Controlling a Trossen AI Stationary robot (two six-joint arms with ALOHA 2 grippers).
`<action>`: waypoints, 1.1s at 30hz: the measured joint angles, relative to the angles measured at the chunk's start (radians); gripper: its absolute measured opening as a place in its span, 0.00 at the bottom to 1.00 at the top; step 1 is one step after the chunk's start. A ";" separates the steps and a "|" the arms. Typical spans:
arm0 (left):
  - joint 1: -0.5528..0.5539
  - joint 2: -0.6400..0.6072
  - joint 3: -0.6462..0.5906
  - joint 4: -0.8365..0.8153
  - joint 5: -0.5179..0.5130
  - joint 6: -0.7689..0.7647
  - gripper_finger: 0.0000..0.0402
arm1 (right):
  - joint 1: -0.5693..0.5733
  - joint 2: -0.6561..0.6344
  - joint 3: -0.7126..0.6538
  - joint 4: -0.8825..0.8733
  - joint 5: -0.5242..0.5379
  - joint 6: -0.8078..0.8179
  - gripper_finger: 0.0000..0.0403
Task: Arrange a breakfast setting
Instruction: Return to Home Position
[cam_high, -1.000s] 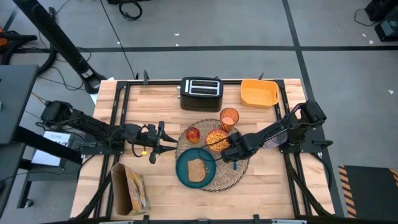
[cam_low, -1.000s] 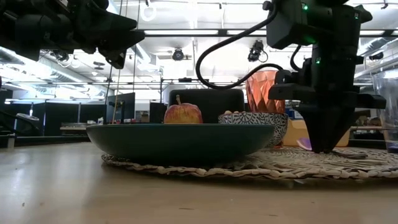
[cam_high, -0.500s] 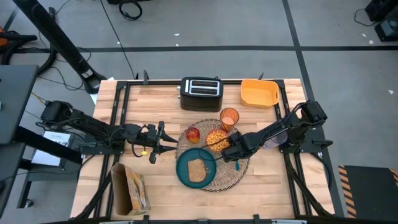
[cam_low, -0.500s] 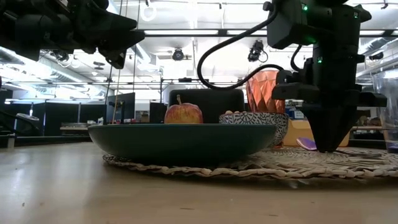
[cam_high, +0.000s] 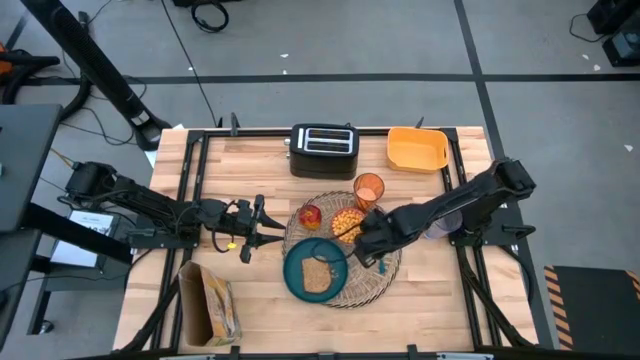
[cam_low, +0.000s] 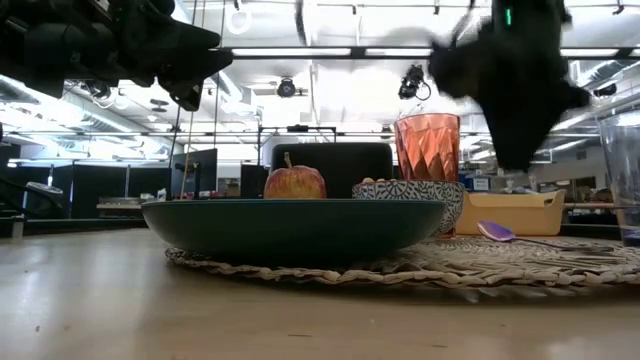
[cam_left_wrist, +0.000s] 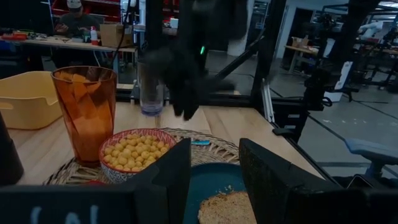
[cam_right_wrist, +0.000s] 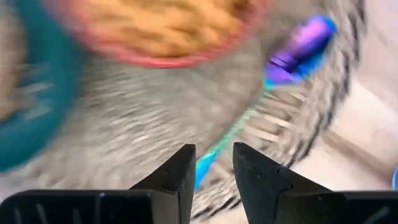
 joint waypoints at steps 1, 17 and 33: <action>0.000 0.000 0.000 0.000 0.000 0.000 0.36 | 0.003 -0.020 0.028 -0.010 0.007 -0.052 0.29; 0.000 0.000 0.000 -0.005 0.000 -0.002 0.36 | 0.026 -0.296 0.235 0.106 0.009 -0.683 0.24; 0.025 -0.001 0.002 0.143 0.000 0.045 0.36 | -0.161 -0.437 0.236 0.081 -0.135 -1.078 0.25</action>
